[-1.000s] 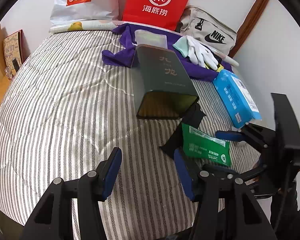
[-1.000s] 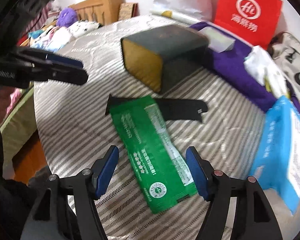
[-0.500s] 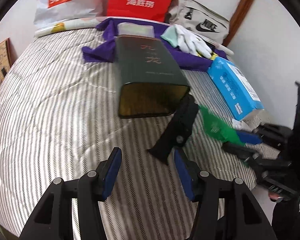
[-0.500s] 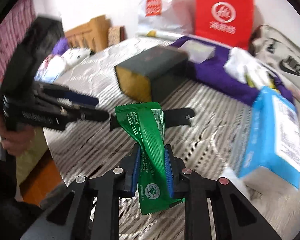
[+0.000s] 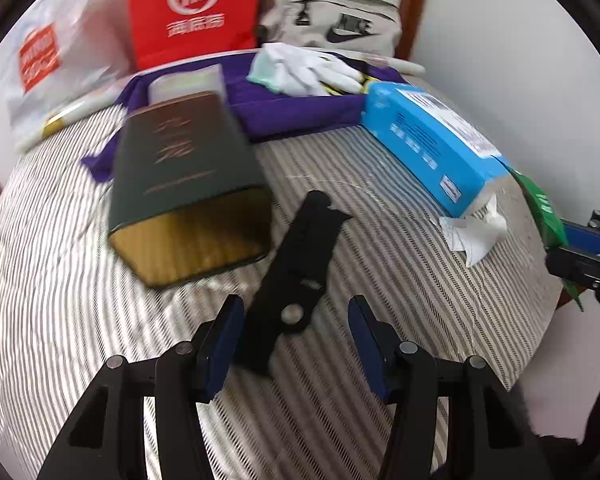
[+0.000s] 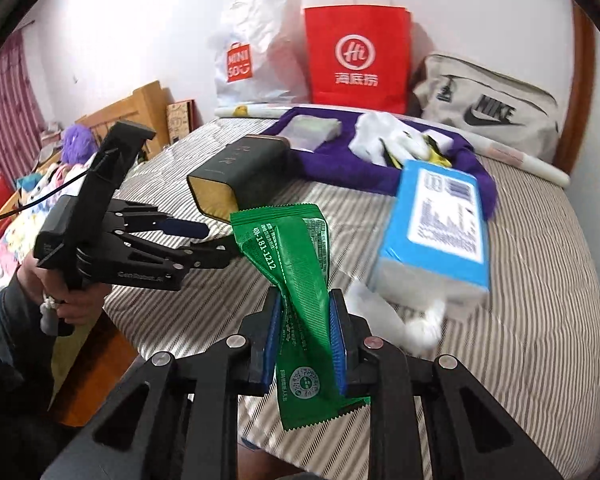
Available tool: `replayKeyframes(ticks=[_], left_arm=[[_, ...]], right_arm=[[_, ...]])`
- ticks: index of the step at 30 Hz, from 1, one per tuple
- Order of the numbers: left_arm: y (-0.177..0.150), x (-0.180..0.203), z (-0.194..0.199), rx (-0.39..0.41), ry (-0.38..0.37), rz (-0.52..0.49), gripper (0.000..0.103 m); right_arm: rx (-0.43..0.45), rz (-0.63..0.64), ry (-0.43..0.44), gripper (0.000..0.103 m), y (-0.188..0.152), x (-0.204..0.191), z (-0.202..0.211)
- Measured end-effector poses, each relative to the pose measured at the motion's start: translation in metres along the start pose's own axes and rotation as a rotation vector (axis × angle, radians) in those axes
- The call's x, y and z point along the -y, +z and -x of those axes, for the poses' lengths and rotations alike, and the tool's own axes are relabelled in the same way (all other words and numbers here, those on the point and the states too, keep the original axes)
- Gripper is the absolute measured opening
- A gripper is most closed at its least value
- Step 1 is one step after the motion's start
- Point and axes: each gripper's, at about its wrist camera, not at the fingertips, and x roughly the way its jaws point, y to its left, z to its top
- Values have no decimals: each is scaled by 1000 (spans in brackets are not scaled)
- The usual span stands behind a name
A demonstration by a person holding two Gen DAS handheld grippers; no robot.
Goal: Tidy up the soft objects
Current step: 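Grasp the black watch strap with the left tool while the right tool holds the green packet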
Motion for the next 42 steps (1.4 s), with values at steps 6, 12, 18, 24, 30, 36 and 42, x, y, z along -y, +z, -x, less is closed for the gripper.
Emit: replayKeyframes(ticks=[6, 12, 18, 24, 30, 36, 42], left_arm=[[3, 25, -11, 7, 149, -140, 22], [-8, 18, 3, -2, 99, -95, 21], [-20, 16, 8, -28, 54, -37, 22], [-6, 22, -3, -38, 79, -34, 41], [7, 27, -15, -34, 84, -20, 40], [3, 30, -12, -17, 77, -31, 20], [-9, 21, 3, -1, 52, 41, 20]], right_arm=[[-26, -60, -17, 23, -20, 17, 3], [-23, -94, -23, 23, -28, 28, 5], [-17, -105, -19, 23, -32, 33, 6], [-33, -120, -19, 23, -36, 38, 2], [-35, -136, -31, 23, -41, 45, 3], [-48, -149, -33, 23, -45, 47, -1], [-88, -161, -59, 23, -54, 52, -9]])
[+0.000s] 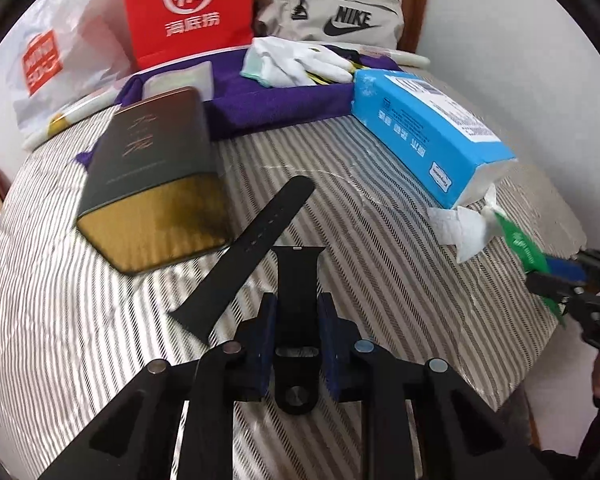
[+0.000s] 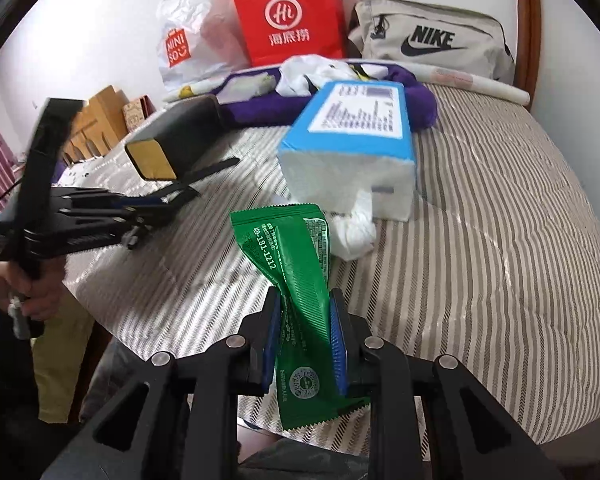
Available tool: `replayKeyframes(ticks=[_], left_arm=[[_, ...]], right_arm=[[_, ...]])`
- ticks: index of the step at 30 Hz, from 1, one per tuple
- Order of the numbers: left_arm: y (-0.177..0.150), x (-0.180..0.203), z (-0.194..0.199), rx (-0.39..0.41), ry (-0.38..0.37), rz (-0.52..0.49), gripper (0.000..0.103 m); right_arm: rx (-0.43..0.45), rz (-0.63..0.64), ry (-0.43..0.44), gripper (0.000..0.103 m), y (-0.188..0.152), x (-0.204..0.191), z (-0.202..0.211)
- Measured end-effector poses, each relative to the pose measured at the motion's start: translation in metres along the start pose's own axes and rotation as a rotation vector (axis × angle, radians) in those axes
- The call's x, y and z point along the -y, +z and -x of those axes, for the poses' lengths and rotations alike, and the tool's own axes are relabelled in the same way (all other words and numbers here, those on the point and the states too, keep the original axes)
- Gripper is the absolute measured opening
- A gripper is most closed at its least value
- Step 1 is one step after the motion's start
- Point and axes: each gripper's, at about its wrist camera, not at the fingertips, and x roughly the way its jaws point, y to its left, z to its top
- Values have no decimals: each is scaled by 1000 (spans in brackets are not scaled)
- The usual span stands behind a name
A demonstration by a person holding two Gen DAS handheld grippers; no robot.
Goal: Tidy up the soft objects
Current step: 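Grasp the black watch strap with the left tool while the right tool holds the green packet, then carry the green packet and black strap over the purple towel with both tools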
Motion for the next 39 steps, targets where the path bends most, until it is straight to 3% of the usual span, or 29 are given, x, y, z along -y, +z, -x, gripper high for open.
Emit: replayKeyframes(ticks=[9, 21, 30, 39], left_arm=[[-20, -20, 36, 47, 17, 74, 20], [-29, -51, 53, 59, -3, 190, 20], [-16, -61, 78, 93, -11, 223, 20], [18, -68, 93, 138, -16, 232, 20]], right_arm=[[-35, 5, -20, 23, -8, 0, -5], [4, -15, -26, 23, 8, 3, 24], [12, -4, -32, 23, 36, -1, 34], [40, 11, -12, 23, 76, -1, 39]])
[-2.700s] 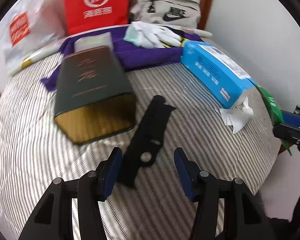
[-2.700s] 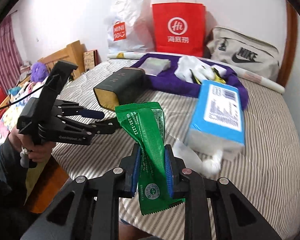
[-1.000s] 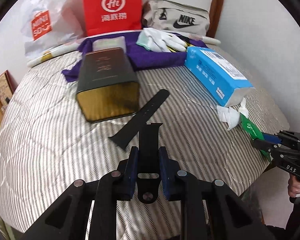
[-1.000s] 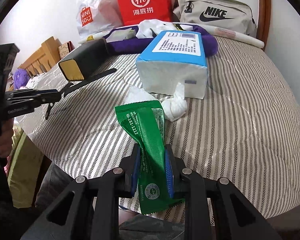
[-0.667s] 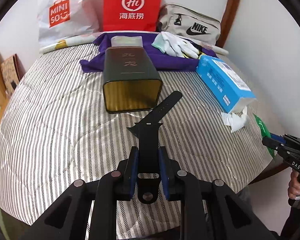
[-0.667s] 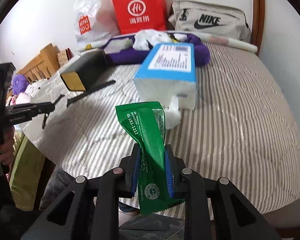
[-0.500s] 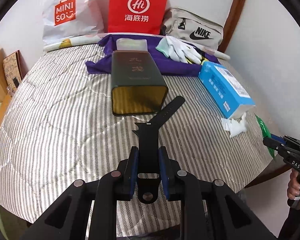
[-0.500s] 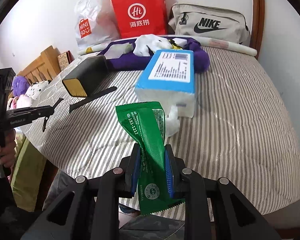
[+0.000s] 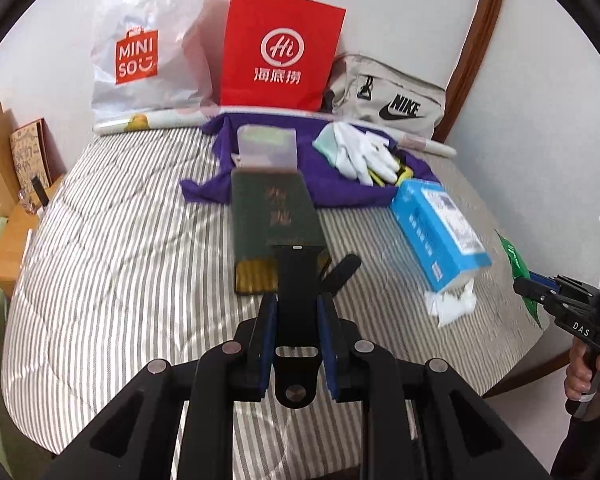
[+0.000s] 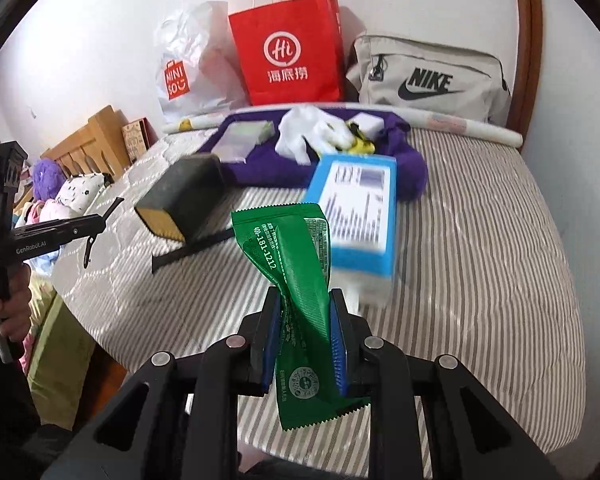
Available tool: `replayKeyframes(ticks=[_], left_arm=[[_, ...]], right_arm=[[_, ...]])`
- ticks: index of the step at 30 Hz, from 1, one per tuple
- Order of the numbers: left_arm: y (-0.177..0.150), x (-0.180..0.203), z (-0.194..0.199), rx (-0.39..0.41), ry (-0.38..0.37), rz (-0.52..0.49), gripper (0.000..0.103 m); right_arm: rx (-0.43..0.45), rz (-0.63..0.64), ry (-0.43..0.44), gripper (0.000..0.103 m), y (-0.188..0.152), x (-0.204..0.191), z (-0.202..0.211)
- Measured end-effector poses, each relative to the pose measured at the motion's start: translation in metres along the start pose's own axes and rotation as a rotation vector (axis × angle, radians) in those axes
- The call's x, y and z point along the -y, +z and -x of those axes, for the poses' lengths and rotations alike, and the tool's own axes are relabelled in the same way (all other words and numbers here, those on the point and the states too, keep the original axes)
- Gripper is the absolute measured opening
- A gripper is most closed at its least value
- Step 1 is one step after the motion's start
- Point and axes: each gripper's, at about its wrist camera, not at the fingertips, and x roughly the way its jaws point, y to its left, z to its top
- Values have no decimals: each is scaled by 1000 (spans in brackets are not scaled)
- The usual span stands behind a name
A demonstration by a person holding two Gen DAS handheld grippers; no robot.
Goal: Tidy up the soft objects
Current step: 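Carry the green packet and black strap over the purple towel with both tools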
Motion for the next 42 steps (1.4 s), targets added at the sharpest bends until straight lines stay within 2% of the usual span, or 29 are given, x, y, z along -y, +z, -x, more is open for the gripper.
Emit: replayKeyframes(ticks=[13, 29, 36, 42], left_arm=[[68, -8, -23, 12, -3, -2, 20], [151, -16, -106, -38, -8, -6, 20], [174, -22, -150, -74, -26, 8, 20], [185, -23, -183, -121, -28, 9, 20]], right_arm=[[28, 22, -2, 23, 78, 11, -30], [47, 19, -18, 23, 174, 43, -107], [5, 16, -37, 23, 196, 58, -150], [-67, 17, -38, 24, 203, 65, -188]])
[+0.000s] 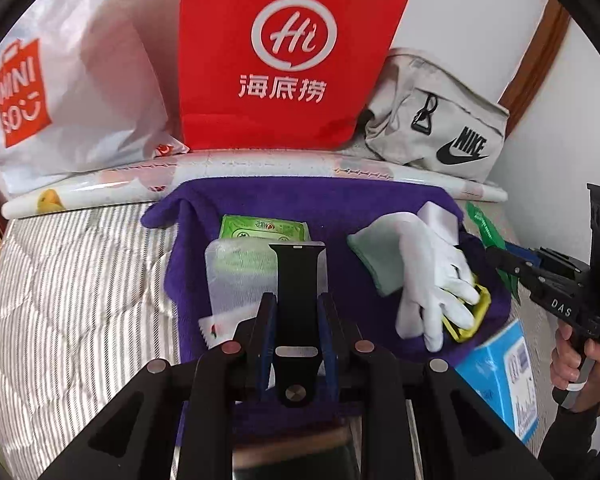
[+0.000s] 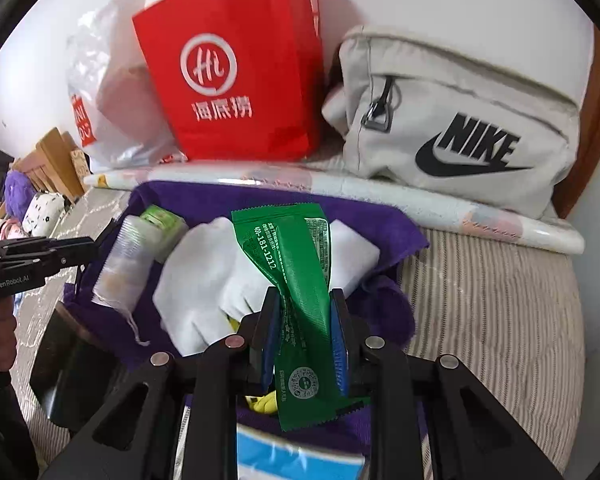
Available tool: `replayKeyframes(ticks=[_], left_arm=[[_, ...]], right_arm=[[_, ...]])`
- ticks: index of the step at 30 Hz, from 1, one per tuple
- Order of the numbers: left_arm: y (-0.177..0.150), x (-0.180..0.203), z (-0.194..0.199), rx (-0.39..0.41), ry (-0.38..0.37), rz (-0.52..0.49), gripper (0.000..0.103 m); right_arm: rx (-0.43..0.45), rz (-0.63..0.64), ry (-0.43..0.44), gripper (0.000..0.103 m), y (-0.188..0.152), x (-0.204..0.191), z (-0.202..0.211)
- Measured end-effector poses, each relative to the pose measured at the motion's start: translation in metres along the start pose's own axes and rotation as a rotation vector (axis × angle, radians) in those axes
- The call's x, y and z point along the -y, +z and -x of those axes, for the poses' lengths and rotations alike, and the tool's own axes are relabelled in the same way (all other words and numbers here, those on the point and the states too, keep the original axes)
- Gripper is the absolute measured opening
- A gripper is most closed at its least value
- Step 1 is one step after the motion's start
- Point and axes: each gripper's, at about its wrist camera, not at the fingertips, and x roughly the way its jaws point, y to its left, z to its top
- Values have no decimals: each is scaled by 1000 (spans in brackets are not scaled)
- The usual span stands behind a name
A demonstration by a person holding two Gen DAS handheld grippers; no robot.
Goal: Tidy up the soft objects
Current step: 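Carry the green packet and black strap over the purple towel with both tools, then lower the packet and strap onto the towel and open both tools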
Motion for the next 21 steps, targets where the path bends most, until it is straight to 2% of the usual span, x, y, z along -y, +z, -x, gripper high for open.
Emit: replayKeyframes(ticks=[7, 13, 19, 21], left_arm=[[6, -3, -22, -32, -1, 11, 20], [7, -6, -38, -73, 8, 25, 21], [7, -7, -40, -89, 15, 36, 22], [8, -8, -37, -88, 21, 38, 27]], right_arm=[[-62, -9, 11, 24, -2, 6, -26], [-73, -11, 23, 28, -1, 8, -35], [-65, 9, 17, 38, 0, 8, -34], [-63, 18, 15, 45, -1, 7, -33]])
